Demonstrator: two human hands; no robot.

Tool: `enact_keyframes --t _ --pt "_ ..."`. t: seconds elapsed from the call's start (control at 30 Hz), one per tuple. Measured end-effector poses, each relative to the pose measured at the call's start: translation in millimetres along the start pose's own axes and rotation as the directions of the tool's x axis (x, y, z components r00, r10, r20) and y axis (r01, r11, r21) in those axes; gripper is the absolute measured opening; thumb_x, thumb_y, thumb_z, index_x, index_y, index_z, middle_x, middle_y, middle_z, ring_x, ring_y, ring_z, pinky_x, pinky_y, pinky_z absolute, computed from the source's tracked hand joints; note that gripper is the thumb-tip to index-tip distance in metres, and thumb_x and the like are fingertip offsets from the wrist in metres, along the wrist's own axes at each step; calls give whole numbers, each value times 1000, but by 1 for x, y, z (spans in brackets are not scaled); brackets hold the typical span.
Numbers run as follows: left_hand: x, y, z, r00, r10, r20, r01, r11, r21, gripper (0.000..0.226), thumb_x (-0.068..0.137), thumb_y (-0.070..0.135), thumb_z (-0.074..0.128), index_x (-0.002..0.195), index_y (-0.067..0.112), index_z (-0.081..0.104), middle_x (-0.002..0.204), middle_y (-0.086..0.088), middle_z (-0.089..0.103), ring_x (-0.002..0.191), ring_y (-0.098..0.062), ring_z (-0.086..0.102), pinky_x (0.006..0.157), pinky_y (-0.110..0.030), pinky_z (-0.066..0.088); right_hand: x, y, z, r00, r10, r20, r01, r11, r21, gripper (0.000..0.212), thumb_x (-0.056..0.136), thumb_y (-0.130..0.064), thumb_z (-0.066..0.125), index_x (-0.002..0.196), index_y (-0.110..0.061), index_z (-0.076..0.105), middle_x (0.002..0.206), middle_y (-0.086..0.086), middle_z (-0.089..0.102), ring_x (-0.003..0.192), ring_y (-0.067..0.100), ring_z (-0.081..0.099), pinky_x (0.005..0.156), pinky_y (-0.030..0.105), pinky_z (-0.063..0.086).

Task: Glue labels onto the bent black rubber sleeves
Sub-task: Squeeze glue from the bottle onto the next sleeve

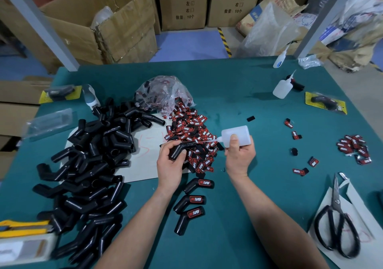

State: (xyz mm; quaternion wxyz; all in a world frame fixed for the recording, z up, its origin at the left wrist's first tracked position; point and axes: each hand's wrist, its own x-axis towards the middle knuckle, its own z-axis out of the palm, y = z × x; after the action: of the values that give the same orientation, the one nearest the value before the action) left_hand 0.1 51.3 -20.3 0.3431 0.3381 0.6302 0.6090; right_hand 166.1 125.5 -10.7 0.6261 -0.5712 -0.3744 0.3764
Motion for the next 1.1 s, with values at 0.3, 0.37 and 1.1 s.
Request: enact_keyframes --t 0.3,0.37,1.1 --pt "0 -1 0 1000 -9 7 9 1000 4 54 93 0 72 105 52 68 119 1 69 115 -22 66 108 -52 50 -3 -7 1 1000 5 19 -6 1000 30 30 75 -48 65 78 -21 52 61 -4 55 50 23 48 46 31 42" --pt "0 0 0 1000 -22 3 22 1000 -2 53 93 1 72 105 53 68 119 0 69 114 -22 67 107 -50 51 -3 -8 1 1000 5 14 -6 999 31 30 75 -49 65 77 -21 51 62 -4 55 51 23 48 47 31 42" --pt "-1 0 0 997 -71 9 71 997 -21 45 93 5 73 105 48 68 114 -2 71 105 -17 68 102 -42 54 -6 -10 3 999 22 34 -25 996 90 32 76 -47 65 79 -19 51 56 -6 56 38 11 47 38 23 40"
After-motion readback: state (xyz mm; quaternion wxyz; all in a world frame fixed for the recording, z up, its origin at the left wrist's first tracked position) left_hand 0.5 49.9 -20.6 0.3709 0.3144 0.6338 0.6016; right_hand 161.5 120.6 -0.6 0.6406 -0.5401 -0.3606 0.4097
